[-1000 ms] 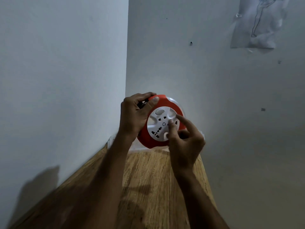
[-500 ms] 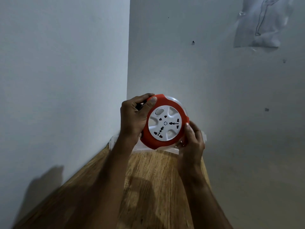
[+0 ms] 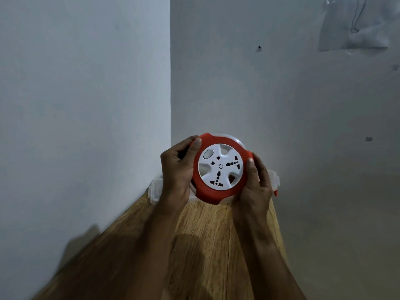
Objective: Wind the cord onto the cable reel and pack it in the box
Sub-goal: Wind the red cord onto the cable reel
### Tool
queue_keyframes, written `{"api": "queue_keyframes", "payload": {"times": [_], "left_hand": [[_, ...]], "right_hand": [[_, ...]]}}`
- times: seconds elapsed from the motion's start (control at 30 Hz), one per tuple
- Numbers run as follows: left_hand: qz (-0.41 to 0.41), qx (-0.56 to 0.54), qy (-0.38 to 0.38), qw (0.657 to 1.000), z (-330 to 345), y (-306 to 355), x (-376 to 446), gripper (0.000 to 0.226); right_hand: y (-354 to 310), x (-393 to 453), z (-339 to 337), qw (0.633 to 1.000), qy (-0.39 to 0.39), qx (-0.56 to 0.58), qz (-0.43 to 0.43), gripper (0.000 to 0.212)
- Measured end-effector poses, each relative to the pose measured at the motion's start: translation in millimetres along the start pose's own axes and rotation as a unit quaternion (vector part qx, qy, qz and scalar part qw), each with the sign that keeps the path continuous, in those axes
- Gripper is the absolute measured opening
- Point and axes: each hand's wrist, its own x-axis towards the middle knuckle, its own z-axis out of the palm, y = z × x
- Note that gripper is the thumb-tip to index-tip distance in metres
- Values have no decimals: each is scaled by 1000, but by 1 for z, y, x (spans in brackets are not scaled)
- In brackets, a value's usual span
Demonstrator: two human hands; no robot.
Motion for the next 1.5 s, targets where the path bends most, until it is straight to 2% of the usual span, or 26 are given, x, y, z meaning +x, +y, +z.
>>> {"api": "queue_keyframes", "payload": {"times": [0.3, 0.63, 0.97, 1.2, 1.5], "left_hand": [[-34, 21, 49, 998, 19, -2, 15, 27], [-78, 17, 100, 992, 33, 95, 69, 23], [-65, 32, 155, 985, 22, 178, 92, 13], [-64, 54, 190, 978, -4, 191, 78, 14], [-105, 73, 252, 959, -51, 163, 37, 18]], "right_hand": [[-9, 39, 12, 999, -11, -27, 33, 32], [-76, 70, 93, 993, -27, -45, 109, 29], [-126, 66, 163, 984, -79, -50, 150, 29], [-120, 41, 174, 975, -108, -33, 191, 29], [-73, -1, 160, 959, -113, -67, 252, 28]]}}
